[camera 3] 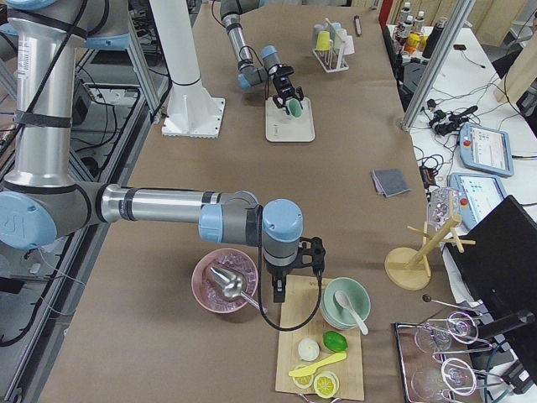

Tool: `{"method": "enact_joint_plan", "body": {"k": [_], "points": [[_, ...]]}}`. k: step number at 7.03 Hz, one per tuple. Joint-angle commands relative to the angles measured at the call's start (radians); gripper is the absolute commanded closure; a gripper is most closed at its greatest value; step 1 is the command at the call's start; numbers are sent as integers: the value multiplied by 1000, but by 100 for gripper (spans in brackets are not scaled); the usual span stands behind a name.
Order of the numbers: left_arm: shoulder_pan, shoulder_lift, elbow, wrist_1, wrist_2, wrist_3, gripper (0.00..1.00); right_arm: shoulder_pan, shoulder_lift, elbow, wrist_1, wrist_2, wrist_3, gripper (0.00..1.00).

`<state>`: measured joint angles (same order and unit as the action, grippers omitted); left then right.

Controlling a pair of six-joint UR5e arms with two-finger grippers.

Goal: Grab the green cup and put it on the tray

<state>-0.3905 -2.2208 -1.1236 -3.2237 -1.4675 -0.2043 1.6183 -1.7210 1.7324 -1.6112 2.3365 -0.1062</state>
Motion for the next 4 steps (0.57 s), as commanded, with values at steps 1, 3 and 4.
{"method": "enact_joint_plan", "body": {"k": [1, 3, 4], "points": [[-1, 36, -18, -11, 4, 13, 1, 0, 0, -1, 1, 1, -1, 0], [-1, 56, -31, -13, 6, 14, 1, 0, 0, -1, 1, 1, 0, 0], [-1, 59, -38, -13, 6, 13, 1, 0, 0, -2, 1, 1, 0, 0]]}}
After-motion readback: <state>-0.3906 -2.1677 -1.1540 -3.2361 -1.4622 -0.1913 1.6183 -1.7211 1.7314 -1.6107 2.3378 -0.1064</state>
